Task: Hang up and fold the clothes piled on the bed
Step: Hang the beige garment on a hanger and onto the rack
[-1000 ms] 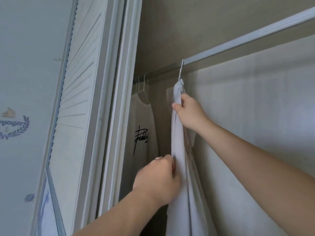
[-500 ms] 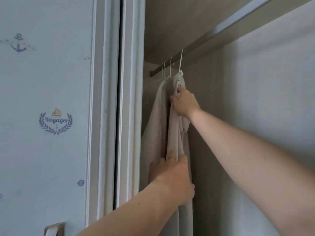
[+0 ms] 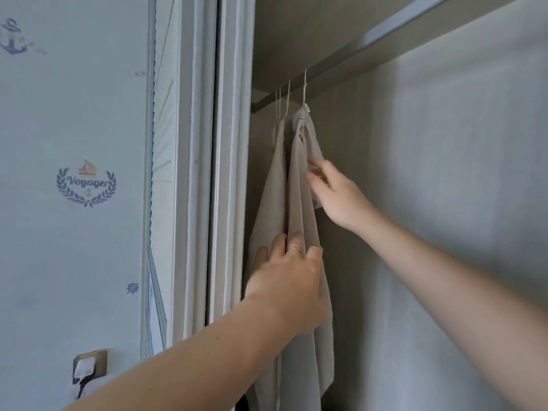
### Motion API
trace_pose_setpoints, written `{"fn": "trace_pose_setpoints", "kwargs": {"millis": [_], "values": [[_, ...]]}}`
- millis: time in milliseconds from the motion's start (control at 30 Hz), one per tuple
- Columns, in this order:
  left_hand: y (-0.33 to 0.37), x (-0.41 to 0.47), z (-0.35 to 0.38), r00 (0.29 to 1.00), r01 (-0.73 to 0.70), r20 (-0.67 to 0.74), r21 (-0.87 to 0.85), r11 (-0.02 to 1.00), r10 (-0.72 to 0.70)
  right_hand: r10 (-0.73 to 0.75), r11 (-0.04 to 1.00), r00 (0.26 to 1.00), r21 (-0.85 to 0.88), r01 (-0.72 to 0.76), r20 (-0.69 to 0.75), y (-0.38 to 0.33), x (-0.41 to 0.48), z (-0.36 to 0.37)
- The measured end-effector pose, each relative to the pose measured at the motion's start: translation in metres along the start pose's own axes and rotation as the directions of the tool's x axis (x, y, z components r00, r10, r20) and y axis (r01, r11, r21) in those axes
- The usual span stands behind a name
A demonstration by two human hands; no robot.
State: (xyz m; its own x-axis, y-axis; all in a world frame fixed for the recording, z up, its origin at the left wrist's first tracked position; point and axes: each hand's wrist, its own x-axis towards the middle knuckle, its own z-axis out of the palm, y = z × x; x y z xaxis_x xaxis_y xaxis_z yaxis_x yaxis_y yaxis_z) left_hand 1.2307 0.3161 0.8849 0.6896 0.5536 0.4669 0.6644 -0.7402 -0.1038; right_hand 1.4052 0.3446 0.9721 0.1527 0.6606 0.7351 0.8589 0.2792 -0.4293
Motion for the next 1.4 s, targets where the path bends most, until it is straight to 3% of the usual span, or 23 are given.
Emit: {"fn": "trace_pose_setpoints", "kwargs": {"millis": [267,400,533,667,833,967,1067,1233,1400], "values": [[-0.024,-0.132,0.005,0.966,-0.224,-0.127,0.036,0.974,0.227,-0.117,0.982,0.986,-0.136,0.134,0.121,-0.047,-0.152,0.001],[-0.055,-0.220,0.005,0.995,-0.058,-0.087,-0.013,0.998,0.057,-0.128,0.948,0.969,-0.260,0.182,0.213,-0.082,-0.222,0.032],[-0.095,-0.317,0.008,0.987,0.152,-0.048,-0.057,0.987,-0.155,-0.118,0.939,0.933,-0.269,0.216,0.340,-0.141,-0.277,0.076],[-0.124,-0.426,0.014,0.942,0.334,0.057,-0.069,0.940,-0.330,-0.154,0.914,0.860,-0.260,0.311,0.487,-0.209,-0.344,0.129],[-0.147,-0.578,0.020,0.838,0.532,0.171,-0.048,0.845,-0.518,-0.210,0.927,0.731,-0.106,0.361,0.650,-0.303,-0.431,0.206],[-0.163,-0.717,0.005,0.686,0.706,0.255,-0.004,0.708,-0.682,-0.320,0.912,0.571,0.083,0.401,0.756,-0.395,-0.503,0.276],[-0.161,-0.809,-0.011,0.523,0.831,0.268,0.051,0.554,-0.809,-0.416,0.883,0.422,0.247,0.399,0.806,-0.459,-0.557,0.322],[-0.159,-0.934,-0.031,0.189,0.968,0.257,0.113,0.223,-0.948,-0.566,0.793,0.187,0.468,0.390,0.803,-0.557,-0.633,0.387],[-0.143,-1.038,-0.036,-0.179,0.981,0.189,0.107,-0.161,-0.965,-0.678,0.644,-0.074,0.640,0.419,0.731,-0.634,-0.689,0.446]]}}
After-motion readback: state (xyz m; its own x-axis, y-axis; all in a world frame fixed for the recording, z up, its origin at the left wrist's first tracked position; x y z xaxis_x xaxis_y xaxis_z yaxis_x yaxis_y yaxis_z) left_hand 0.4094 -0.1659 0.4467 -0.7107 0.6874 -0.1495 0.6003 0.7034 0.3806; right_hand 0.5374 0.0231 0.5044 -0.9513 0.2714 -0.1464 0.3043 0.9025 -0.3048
